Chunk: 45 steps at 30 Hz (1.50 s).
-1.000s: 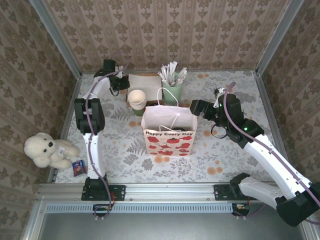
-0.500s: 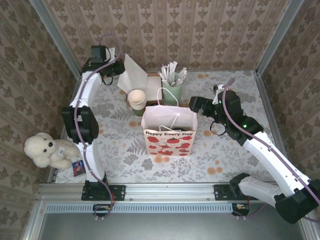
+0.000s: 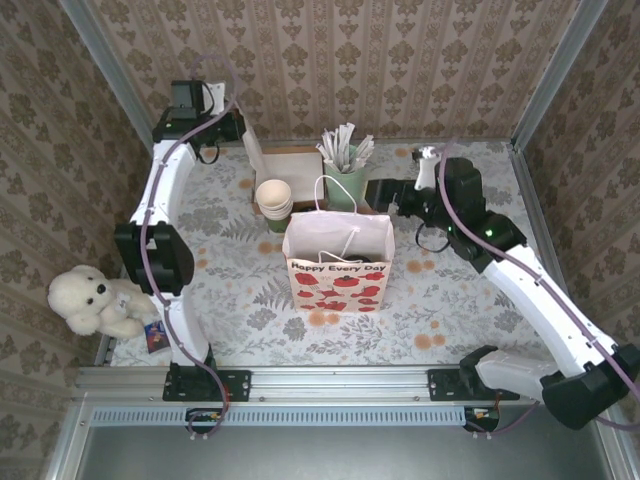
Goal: Pack the takeout coffee
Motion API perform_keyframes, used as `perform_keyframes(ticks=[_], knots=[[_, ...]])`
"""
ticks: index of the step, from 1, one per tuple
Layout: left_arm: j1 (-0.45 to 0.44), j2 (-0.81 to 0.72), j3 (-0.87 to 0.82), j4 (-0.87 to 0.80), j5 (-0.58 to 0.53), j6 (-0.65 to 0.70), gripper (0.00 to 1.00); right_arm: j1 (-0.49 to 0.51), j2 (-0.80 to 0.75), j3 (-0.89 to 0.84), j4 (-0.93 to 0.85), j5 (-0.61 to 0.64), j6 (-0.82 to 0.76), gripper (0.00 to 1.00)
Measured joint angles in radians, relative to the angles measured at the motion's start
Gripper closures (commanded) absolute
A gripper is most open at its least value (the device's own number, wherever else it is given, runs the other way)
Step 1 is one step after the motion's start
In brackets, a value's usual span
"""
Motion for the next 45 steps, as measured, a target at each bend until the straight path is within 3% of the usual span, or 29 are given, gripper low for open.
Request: perform_keyframes(ticks=[9, 18, 22, 30, 33, 36, 40, 42, 45], knots=[[0.0, -0.121, 0.012, 0.003, -0.027, -0.051, 1.0, 0.018, 0.239, 0.228, 0.042, -0.098, -0.136, 0.01], [-0.032, -0.198, -0.001, 0.056, -0.09, -0.266, 1.0, 0.171, 0.605, 0.605, 0.102, -0.173, -0.571, 0.0], [-0.05, -0.243, -0.015, 0.079, -0.089, -0.344, 1.0, 0.195, 0.75, 0.768, 0.1, -0.222, -0.737, 0.02], [-0.081, -0.356, -0.061, 0.09, -0.063, -0.388, 1.0, 0.197, 0.892, 0.891, 0.155, -0.227, -0.863, 0.12], [-0.085, -0.413, -0.106, 0.09, -0.06, -0.388, 1.0, 0.202, 0.932, 0.922, 0.2, -0.223, -0.868, 0.22], [-0.085, -0.452, -0.126, 0.089, -0.057, -0.388, 1.0, 0.212, 0.947, 0.934, 0.222, -0.226, -0.873, 0.52], [-0.085, -0.483, -0.146, 0.091, -0.04, -0.387, 1.0, 0.238, 0.943, 0.929, 0.252, -0.235, -0.888, 0.81], [-0.085, -0.503, -0.175, 0.102, -0.029, -0.388, 1.0, 0.253, 0.927, 0.904, 0.261, -0.238, -0.893, 0.9], [-0.085, -0.546, -0.238, 0.121, -0.017, -0.387, 1.0, 0.269, 0.868, 0.822, 0.28, -0.248, -0.883, 0.93]])
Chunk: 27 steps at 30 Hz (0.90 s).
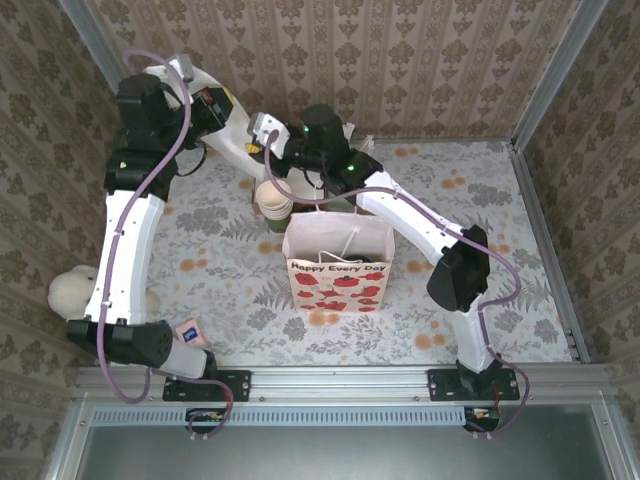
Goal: Pack the takeout coffee
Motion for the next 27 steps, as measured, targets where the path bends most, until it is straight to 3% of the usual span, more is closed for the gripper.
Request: perform_keyframes(ticks=[3, 5, 7, 8, 10, 14, 19, 23, 27], knots=[[0.0, -0.059, -0.071, 0.028, 0.015, 0.005, 0.93, 0.004, -0.072, -0.062, -0.01, -0.028, 0.02, 1.0], [0.002, -0.103, -0.116, 0.056, 0.04, 0.015, 0.77, 0.002, -0.128, -0.09, -0.031, -0.048, 0.033, 1.0], [0.002, -0.153, -0.163, 0.095, 0.071, 0.027, 0.35, 0.001, -0.195, -0.122, -0.062, -0.066, 0.042, 1.0], [0.005, -0.177, -0.184, 0.113, 0.079, 0.032, 0.19, 0.0, -0.227, -0.132, -0.084, -0.073, 0.042, 1.0], [0.011, -0.234, -0.23, 0.135, 0.081, 0.048, 0.02, -0.001, -0.293, -0.142, -0.136, -0.086, 0.039, 1.0], [0.023, -0.357, -0.306, 0.134, 0.008, 0.087, 0.0, -0.001, -0.399, -0.146, -0.24, -0.105, 0.014, 1.0], [0.042, -0.487, -0.384, 0.102, -0.185, 0.109, 0.0, -0.001, -0.517, -0.174, -0.373, -0.116, -0.042, 1.0], [0.051, -0.51, -0.443, 0.072, -0.316, 0.108, 0.0, -0.009, -0.576, -0.184, -0.504, -0.121, -0.114, 1.0], [0.055, -0.467, -0.503, 0.021, -0.342, 0.097, 0.0, -0.035, -0.603, -0.182, -0.672, -0.125, -0.233, 1.0]])
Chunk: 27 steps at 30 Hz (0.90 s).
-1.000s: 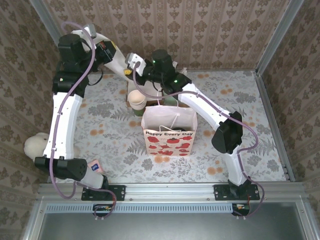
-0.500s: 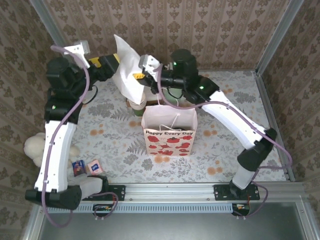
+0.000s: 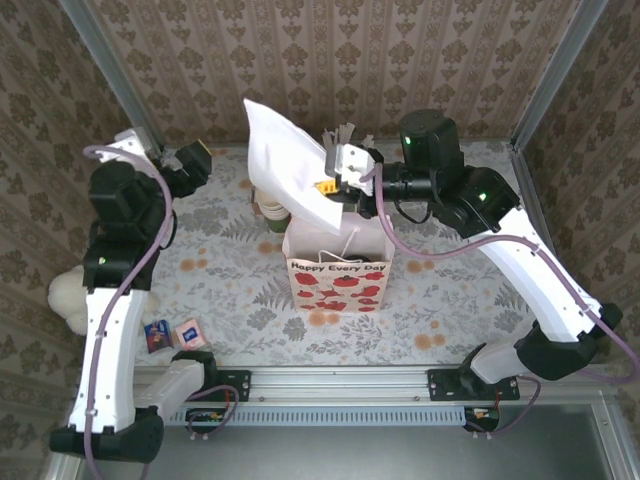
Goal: Pack the takeout coffee
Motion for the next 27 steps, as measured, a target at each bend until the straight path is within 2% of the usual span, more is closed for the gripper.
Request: perform_keyframes(ticks=[4, 10, 20, 27], knots=[[0.0, 0.055, -0.047, -0.027, 0.054, -0.015, 0.0, -0.051, 0.0, 0.005, -0.147, -0.019, -0.087, 1.0], [-0.024, 0.06, -0.084, -0.032, 0.143, -0.014, 0.0, -0.168, -0.005, -0.018, -0.251, -0.093, -0.154, 1.0], [-0.068, 0.063, -0.129, -0.05, 0.209, -0.016, 0.0, -0.175, -0.016, -0.096, -0.313, -0.128, -0.254, 1.0], [-0.084, 0.071, -0.134, -0.074, 0.226, -0.026, 0.0, -0.175, -0.103, -0.122, -0.32, -0.179, -0.304, 1.0]])
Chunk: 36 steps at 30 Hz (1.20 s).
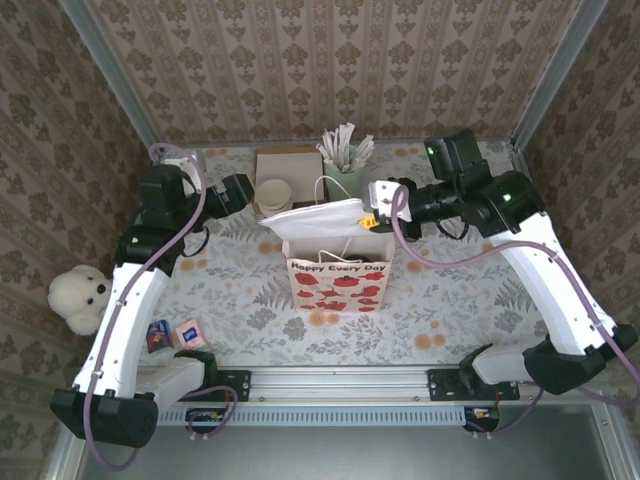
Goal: Pack the takeout coffee
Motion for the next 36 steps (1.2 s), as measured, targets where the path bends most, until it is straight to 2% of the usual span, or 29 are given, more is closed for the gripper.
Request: perform_keyframes(ticks=[6, 11, 19, 25, 36], knots=[[-0.013, 0.026, 0.0, -0.039, 0.016, 0.0, 0.0, -0.001, -0.021, -0.014, 0.001, -0.024, 0.0, 1.0], [-0.026, 0.035, 0.0, -0.047, 0.024, 0.0, 0.0, -0.001, -0.021, -0.106, 0.031, -0.021, 0.066, 1.0], [-0.038, 0.042, 0.0, -0.051, 0.043, 0.002, 0.0, 0.001, -0.016, -0.153, 0.1, 0.033, 0.305, 1.0], [-0.042, 0.044, -0.004, -0.058, 0.091, 0.036, 0.0, 0.021, -0.005, -0.153, 0.081, 0.099, 0.503, 0.99], [-0.043, -0.024, -0.086, 0.049, 0.148, 0.117, 0.0, 0.079, 0.021, -0.179, 0.022, 0.134, 0.717, 0.98]])
